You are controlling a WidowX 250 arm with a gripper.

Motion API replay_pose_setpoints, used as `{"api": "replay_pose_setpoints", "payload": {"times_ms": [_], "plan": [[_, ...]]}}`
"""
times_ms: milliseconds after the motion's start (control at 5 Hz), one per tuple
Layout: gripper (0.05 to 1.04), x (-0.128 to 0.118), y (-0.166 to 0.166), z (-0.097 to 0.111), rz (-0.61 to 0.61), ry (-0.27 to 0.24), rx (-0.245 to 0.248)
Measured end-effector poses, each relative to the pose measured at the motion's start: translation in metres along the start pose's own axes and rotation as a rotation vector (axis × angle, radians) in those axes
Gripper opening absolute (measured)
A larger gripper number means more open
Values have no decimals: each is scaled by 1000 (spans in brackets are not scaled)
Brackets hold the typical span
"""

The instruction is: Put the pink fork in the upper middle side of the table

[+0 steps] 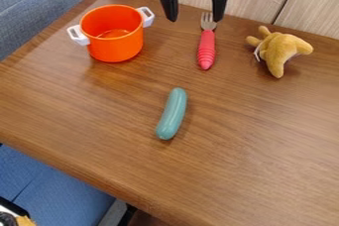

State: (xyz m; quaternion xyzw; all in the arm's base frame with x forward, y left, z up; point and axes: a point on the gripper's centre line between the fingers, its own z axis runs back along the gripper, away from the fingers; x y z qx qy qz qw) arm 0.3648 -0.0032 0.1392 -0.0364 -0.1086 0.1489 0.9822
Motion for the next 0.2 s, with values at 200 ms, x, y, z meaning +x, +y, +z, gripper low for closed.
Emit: {"api": "replay_pose_setpoints", "payload": {"times_ms": [200], "plan": [[1000,0,-1,0,-1,0,0]]}}
